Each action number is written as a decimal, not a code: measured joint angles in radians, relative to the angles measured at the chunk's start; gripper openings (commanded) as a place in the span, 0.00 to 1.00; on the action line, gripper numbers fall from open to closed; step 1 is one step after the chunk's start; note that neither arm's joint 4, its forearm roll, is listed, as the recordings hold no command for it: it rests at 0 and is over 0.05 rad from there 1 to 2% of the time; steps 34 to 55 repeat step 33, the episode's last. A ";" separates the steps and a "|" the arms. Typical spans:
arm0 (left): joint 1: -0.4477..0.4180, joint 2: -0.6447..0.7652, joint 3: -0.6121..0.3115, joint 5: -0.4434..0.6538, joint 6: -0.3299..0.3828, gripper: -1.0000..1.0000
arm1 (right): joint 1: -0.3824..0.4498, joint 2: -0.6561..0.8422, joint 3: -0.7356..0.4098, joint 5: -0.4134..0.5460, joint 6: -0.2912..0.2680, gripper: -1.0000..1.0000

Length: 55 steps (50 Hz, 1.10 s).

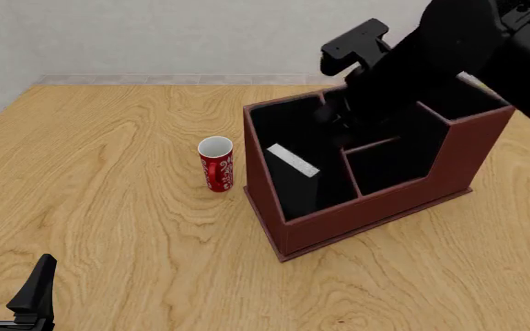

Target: Pick up the book and place it in the left compartment of the caddy.

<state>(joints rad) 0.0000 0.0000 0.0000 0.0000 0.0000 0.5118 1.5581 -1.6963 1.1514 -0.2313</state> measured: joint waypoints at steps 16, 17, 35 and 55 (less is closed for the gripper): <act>0.000 0.000 0.000 0.000 0.000 1.00 | -0.022 -0.189 0.102 -0.060 0.016 1.00; 0.000 0.000 0.000 0.000 0.000 1.00 | -0.023 -0.201 0.114 -0.068 0.018 1.00; 0.000 0.000 0.000 0.000 0.000 1.00 | 0.005 -0.386 0.310 -0.214 0.038 1.00; 0.000 0.000 0.000 0.000 0.000 1.00 | 0.005 -0.386 0.310 -0.214 0.038 1.00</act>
